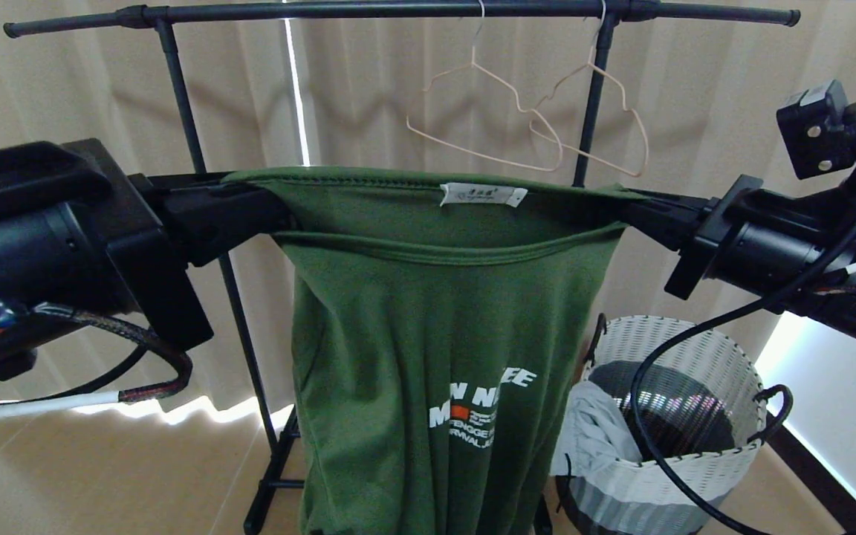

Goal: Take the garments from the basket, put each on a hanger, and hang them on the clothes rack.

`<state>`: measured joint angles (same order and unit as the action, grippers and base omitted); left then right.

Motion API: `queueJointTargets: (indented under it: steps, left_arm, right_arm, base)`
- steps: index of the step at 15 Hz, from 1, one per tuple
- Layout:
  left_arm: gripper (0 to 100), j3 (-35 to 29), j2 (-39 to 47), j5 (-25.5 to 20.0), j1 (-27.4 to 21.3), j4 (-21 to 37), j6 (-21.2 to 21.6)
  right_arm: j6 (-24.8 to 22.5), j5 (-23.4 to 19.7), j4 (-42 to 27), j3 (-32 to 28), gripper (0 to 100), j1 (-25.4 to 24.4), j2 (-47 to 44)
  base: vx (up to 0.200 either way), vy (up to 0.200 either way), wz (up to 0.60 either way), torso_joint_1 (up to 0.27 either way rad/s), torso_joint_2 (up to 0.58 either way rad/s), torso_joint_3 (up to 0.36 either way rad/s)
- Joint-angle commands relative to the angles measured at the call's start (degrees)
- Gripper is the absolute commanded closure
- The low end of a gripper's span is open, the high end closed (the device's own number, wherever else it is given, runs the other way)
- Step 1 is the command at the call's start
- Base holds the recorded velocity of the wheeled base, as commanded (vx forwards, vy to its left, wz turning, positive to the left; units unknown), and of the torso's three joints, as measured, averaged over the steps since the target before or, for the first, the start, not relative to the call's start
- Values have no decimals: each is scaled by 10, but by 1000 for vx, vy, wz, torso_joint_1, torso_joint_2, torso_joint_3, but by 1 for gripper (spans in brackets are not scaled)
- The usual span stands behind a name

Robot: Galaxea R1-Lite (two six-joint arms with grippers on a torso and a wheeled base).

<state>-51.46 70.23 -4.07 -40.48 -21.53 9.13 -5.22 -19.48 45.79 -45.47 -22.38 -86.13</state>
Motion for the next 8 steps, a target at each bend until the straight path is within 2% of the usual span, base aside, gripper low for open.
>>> queueJointTargets:
  steps: [1, 5, 8]
  left_arm:
    - [100, -37, 32, 11, 23, -2, 0]
    - [100, -141, 124, 73, 53, -18, 3]
    - [100, -130, 167, 104, 80, -38, 18]
  right_arm:
    - [-1, 1, -1, -19, 100, 1, 11]
    - [-1, 1, -38, -47, 100, 35, 50]
    - [-1, 1, -82, -37, 100, 37, 90]
  base:
    - [0, 0, 0, 0, 0, 0]
    - [0, 0, 0, 0, 0, 0]
    - [0, 0, 0, 0, 0, 0]
